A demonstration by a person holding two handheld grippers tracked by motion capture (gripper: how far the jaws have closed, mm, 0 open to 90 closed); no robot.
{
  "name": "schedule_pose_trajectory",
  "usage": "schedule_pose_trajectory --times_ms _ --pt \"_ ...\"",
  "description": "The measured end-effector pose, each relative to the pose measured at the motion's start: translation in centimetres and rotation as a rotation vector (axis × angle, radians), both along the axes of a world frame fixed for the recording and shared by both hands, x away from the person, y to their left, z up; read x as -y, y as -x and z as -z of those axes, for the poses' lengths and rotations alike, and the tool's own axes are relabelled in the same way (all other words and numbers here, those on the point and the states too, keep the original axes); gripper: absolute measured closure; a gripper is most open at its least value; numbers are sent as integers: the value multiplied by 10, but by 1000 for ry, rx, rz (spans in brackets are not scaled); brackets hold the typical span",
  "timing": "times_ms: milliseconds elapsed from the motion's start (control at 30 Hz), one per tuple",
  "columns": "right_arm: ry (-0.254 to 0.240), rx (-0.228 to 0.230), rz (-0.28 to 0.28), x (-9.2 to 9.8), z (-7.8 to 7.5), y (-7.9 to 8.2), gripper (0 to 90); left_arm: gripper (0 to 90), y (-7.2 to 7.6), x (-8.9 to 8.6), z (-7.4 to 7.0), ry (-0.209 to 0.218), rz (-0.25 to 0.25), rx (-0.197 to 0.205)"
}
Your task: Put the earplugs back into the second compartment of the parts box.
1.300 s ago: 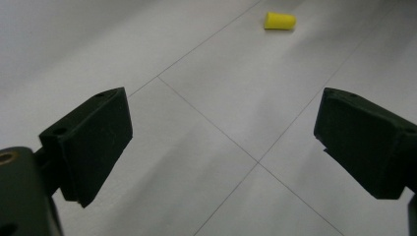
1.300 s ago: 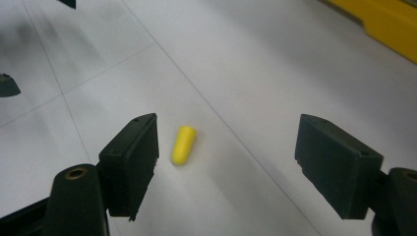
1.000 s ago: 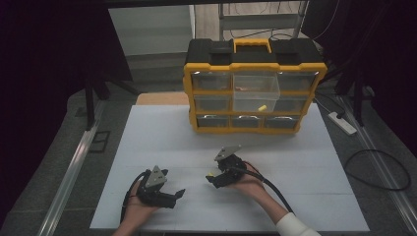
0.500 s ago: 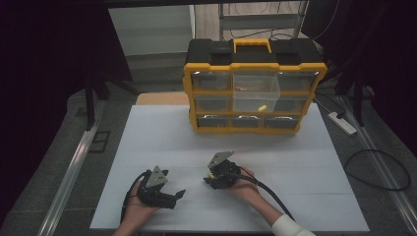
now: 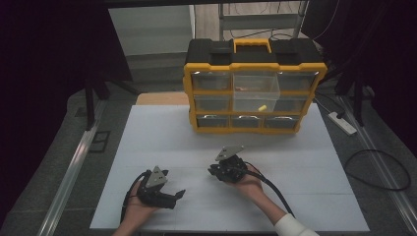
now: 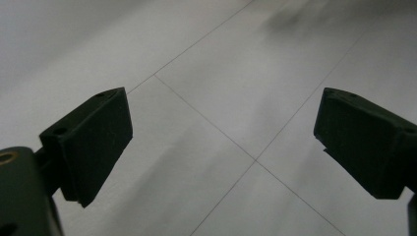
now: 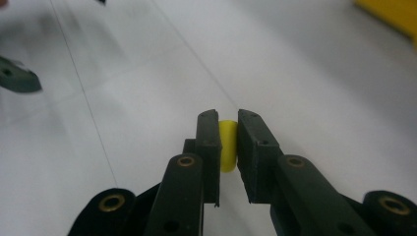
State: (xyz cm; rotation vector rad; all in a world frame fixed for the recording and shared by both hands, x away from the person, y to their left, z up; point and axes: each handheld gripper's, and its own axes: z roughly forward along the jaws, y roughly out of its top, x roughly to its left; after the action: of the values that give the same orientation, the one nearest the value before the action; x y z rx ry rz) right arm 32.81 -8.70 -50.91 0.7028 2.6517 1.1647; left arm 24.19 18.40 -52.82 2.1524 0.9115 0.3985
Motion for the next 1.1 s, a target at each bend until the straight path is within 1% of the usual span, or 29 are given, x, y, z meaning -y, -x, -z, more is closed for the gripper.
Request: schedule_pose_trajectory --times_ms 33,100,167,200,233,333,467,567,733,833,867,1100 --pt "-6 4 2 1 -3 0 795 77 0 0 0 2 -2 1" --pt "-40 14 5 5 -10 1 795 77 0 0 0 3 -3 1" --pt "-84 18 14 10 -18 2 795 77 0 0 0 2 -3 1" --pt "-84 18 14 10 -18 2 795 77 0 0 0 2 -3 1" --pt "-99 22 18 13 -22 2 795 77 0 0 0 1 -2 1" --pt "-159 35 38 22 -35 3 796 77 0 0 0 0 -1 2" --pt "-224 65 64 35 -55 4 798 77 0 -1 0 0 -1 4" --pt "-268 95 72 42 -68 6 799 77 0 0 0 -1 -1 4" --pt "-320 146 76 52 -91 12 799 77 0 0 0 1 -1 3" --pt "-345 169 82 57 -103 16 799 77 0 0 0 2 -2 4" --pt "-363 177 80 59 -106 17 799 77 0 0 0 1 -1 4" --pt "-410 226 87 72 -129 26 799 77 0 0 0 1 -1 3"
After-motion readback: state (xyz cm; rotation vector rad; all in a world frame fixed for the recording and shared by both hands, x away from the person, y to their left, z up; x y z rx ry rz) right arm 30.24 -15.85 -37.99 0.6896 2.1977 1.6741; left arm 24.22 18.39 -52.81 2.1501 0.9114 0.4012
